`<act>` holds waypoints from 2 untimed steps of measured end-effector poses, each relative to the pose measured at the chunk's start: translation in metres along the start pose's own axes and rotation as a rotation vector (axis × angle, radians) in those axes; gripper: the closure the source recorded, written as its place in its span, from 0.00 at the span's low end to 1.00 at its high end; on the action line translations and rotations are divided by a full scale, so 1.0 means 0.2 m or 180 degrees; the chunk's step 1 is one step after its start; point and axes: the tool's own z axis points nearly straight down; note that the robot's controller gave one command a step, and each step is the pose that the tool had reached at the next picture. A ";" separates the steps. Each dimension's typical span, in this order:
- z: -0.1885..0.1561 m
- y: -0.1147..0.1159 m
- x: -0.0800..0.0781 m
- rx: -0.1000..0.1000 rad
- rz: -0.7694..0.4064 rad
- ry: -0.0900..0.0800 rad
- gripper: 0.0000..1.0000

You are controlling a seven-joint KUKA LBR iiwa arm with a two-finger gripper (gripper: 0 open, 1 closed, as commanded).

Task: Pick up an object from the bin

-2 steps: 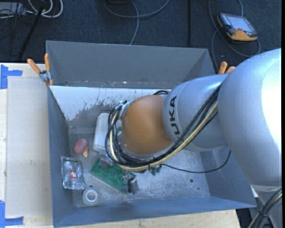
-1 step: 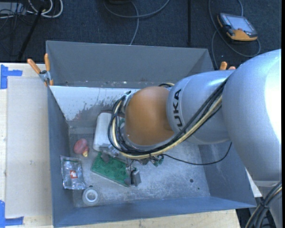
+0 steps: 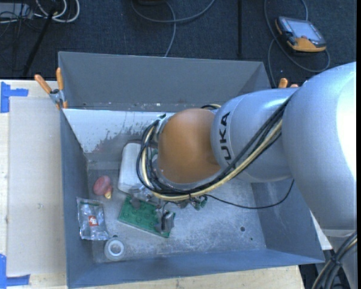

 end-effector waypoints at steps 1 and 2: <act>-0.09 -0.08 0.25 0.0003 -0.0486 0.0020 1.00; -0.58 -0.10 0.25 0.0016 -0.0513 -0.0012 1.00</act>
Offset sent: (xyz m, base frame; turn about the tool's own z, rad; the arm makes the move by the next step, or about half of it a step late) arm -0.0289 -0.0426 0.0188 -0.1571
